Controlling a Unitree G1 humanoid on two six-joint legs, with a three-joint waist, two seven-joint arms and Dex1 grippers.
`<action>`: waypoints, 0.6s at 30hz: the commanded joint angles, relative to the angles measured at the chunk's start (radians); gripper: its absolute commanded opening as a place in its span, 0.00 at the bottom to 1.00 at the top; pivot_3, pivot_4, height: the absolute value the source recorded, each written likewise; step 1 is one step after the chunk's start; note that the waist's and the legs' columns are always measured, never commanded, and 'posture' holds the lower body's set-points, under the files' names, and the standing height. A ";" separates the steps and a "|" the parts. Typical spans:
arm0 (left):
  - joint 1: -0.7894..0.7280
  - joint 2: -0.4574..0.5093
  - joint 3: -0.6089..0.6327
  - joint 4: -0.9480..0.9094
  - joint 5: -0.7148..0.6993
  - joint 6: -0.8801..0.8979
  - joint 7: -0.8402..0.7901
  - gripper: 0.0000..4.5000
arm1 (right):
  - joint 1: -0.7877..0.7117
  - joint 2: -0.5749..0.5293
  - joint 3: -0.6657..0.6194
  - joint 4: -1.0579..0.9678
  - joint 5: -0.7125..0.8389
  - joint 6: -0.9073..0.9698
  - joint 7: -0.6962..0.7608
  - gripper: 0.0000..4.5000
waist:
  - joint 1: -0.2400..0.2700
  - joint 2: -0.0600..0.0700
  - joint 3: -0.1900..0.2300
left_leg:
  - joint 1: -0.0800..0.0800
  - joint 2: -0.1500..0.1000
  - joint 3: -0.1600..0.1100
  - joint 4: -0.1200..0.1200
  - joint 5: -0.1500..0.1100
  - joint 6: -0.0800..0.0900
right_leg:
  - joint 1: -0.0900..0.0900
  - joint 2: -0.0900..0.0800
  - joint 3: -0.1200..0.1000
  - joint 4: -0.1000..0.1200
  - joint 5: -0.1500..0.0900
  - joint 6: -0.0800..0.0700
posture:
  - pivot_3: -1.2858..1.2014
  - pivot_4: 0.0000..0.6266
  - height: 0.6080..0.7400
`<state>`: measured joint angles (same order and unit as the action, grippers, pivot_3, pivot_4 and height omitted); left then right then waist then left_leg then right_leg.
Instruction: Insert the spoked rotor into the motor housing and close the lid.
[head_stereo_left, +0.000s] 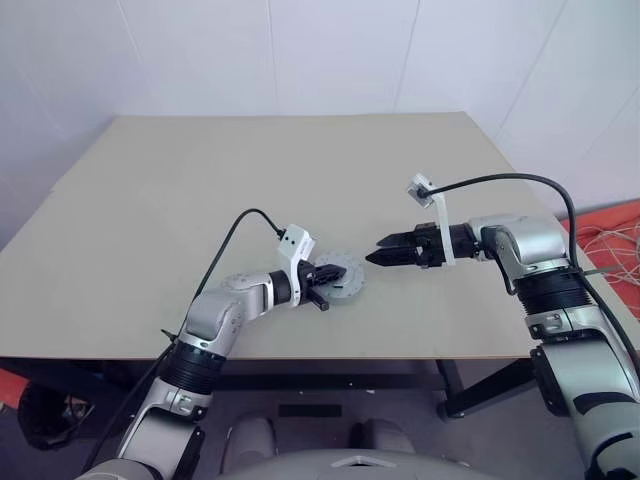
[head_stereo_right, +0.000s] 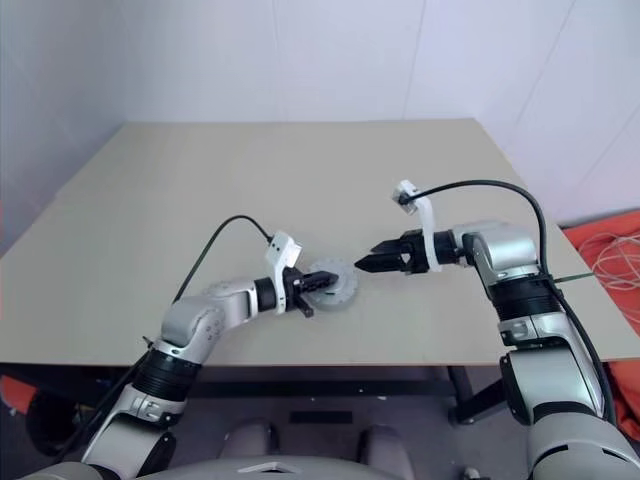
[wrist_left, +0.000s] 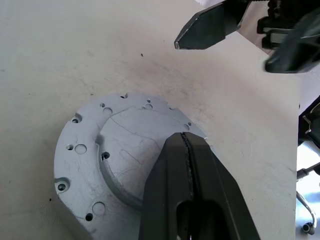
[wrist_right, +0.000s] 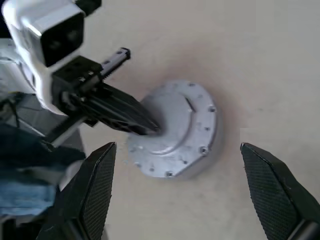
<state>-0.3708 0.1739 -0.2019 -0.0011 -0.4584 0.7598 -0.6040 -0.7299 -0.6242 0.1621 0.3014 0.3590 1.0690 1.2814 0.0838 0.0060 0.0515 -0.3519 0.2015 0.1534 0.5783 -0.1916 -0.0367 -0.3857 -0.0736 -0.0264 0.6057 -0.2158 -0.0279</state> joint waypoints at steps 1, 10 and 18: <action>0.016 0.007 -0.004 0.029 0.024 0.020 0.015 0.00 | -0.036 -0.008 -0.007 -0.031 0.064 0.132 -0.007 0.99 | 0.003 0.000 0.000 | 0.000 0.000 0.000 0.000 0.000 0.000 | 0.000 0.000 0.000 0.000 0.000 0.000 | 0.52 0.00 1.00; 0.021 0.000 -0.005 0.027 0.024 0.017 0.019 0.00 | -0.036 0.026 -0.010 0.048 0.080 0.219 -0.097 0.99 | 0.013 0.000 0.000 | 0.000 0.000 0.000 0.000 0.000 -0.001 | 0.000 0.000 0.000 0.000 0.000 0.000 | 0.52 0.00 1.00; 0.027 0.001 -0.005 0.018 0.023 0.021 0.020 0.00 | -0.017 0.079 -0.020 0.102 0.091 0.242 -0.168 0.99 | 0.013 0.000 0.000 | 0.000 0.000 0.000 -0.001 0.000 -0.001 | 0.000 0.000 0.000 0.000 0.000 0.000 | 0.52 0.00 1.00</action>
<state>-0.3631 0.1675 -0.2003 -0.0064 -0.4587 0.7596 -0.5998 -0.7389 -0.5508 0.1671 0.3986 0.4258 1.3057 1.1228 0.0966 0.0061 0.0515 -0.3514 0.2014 0.1535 0.5773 -0.1912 -0.0378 -0.3859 -0.0737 -0.0262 0.6056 -0.2161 -0.0275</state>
